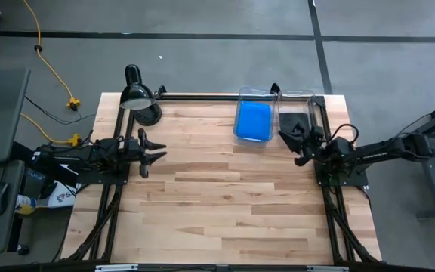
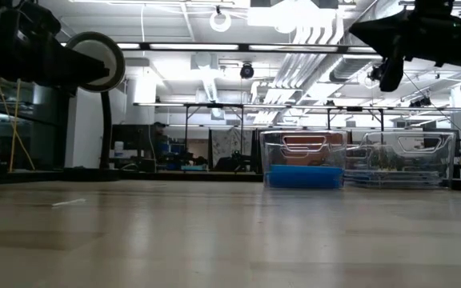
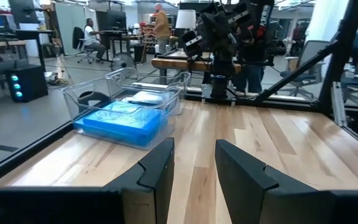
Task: Pick & place jewel cases by type
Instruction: Return to Home Position
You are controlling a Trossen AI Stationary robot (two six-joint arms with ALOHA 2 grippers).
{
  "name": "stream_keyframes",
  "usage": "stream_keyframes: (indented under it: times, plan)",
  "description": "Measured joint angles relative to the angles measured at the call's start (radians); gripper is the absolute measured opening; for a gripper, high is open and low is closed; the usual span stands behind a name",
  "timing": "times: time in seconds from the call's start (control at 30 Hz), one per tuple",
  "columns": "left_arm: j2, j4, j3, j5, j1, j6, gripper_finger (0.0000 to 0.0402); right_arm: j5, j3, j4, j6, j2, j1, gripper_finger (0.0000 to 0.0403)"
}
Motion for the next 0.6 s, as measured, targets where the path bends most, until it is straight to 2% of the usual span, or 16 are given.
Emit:
stream_keyframes:
  times: [0.17, 0.3, 0.4, 0.6]
  plan:
    - [0.0, -0.004, 0.0, -0.064, 0.0, 0.0, 0.0117, -0.022, -0.001, -0.065, -0.011, -0.068, 0.0, 0.0]
    - [0.0, -0.006, 0.002, -0.142, 0.0, 0.013, 0.0117, -0.055, -0.001, -0.184, -0.003, -0.133, 0.0, 0.0]
    - [0.0, -0.007, 0.002, -0.161, 0.0, 0.05, 0.0117, -0.078, -0.001, -0.277, 0.018, -0.192, 0.0, 0.0]
    - [0.0, -0.025, 0.004, -0.143, 0.0, 0.259, 0.0117, -0.13, -0.001, -0.493, 0.034, -0.344, 0.0, 0.0]
